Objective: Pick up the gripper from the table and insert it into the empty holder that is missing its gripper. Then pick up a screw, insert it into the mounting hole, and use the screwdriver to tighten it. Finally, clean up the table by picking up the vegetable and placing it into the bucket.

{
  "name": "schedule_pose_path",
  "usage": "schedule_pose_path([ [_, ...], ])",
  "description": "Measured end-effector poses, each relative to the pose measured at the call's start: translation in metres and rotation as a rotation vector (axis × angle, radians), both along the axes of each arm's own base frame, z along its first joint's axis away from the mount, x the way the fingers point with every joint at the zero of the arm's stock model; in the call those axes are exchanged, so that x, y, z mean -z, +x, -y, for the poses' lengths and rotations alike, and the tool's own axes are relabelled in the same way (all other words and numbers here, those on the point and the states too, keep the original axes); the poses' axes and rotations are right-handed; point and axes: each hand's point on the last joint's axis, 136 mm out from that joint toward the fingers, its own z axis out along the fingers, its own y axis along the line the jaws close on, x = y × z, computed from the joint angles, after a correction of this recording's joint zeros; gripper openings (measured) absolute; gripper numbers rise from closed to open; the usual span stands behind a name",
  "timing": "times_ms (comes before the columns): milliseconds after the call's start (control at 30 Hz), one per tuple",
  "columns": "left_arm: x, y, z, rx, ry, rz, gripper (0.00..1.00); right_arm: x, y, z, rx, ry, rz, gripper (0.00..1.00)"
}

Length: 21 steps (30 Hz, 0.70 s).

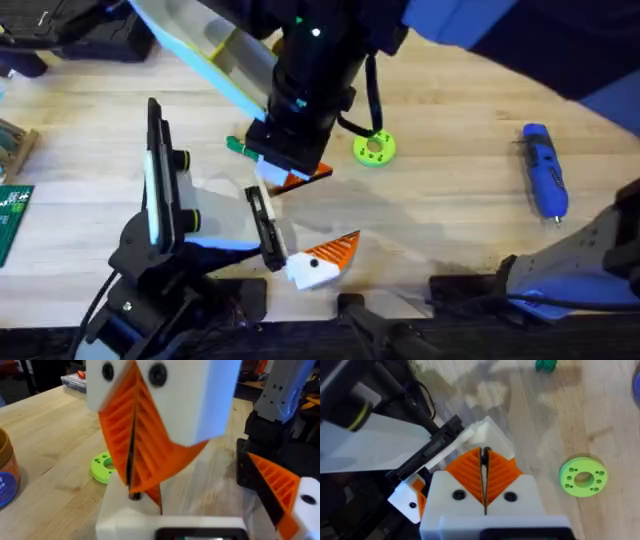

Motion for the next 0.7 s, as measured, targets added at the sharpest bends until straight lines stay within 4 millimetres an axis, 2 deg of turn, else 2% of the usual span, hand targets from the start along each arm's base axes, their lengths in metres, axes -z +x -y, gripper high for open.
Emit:
schedule_pose_path([
  [700, 0.0, 0.0, 0.0, 0.0, 0.0, 0.001, 0.985, -0.0002, 0.0061, -0.0024, 0.025, -0.001, 0.035, 0.008],
])
